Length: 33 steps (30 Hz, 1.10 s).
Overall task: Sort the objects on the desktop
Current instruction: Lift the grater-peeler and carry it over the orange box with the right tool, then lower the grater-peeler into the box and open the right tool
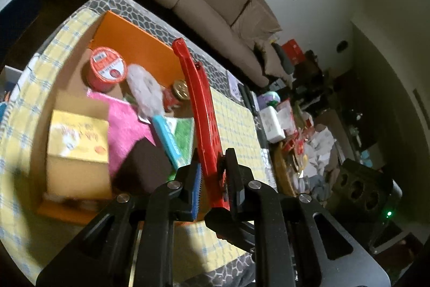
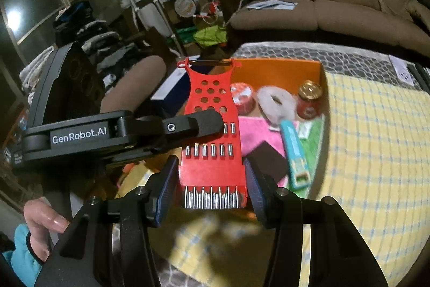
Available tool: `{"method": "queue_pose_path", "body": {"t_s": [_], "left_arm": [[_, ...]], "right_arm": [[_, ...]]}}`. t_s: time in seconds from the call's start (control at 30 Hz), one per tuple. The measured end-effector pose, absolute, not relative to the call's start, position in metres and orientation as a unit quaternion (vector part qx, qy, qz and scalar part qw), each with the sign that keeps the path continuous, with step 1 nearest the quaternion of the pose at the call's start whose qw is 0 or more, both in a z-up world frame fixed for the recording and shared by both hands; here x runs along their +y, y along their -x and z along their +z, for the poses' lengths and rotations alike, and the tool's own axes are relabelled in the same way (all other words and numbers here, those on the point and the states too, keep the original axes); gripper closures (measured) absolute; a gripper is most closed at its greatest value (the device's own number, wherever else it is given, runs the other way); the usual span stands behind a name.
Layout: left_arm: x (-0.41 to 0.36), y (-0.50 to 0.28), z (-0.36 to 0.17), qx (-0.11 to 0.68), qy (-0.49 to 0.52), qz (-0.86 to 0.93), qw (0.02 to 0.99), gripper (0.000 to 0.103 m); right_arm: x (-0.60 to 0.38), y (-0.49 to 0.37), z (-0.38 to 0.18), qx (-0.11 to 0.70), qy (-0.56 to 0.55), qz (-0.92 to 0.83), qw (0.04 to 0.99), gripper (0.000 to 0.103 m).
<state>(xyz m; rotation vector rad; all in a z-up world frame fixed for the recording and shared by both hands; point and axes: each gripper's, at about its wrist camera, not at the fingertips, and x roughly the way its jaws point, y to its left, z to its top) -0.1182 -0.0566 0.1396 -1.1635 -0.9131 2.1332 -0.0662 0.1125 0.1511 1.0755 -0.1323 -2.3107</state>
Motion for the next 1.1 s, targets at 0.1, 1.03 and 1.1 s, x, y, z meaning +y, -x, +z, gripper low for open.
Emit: {"method": "queue_pose_path", "body": {"t_s": [0.1,1.03,1.1], "left_arm": [[-0.064,0.136,0.128,-0.336,0.447,0.789,0.255,0.088],[-0.028,0.171,0.071,-0.277,0.538,0.757,0.247,0.089],[-0.028,0.171,0.073,-0.292,0.531,0.754,0.254,0.089]], "right_arm": [[0.102,0.078,0.143,-0.053,-0.410,-0.863,0.290,0.052],[0.082,0.117,0.082,-0.023,-0.499,-0.830,0.246,0.071],[0.092,0.117,0.089,-0.037,-0.496,-0.833,0.244,0.071]]}}
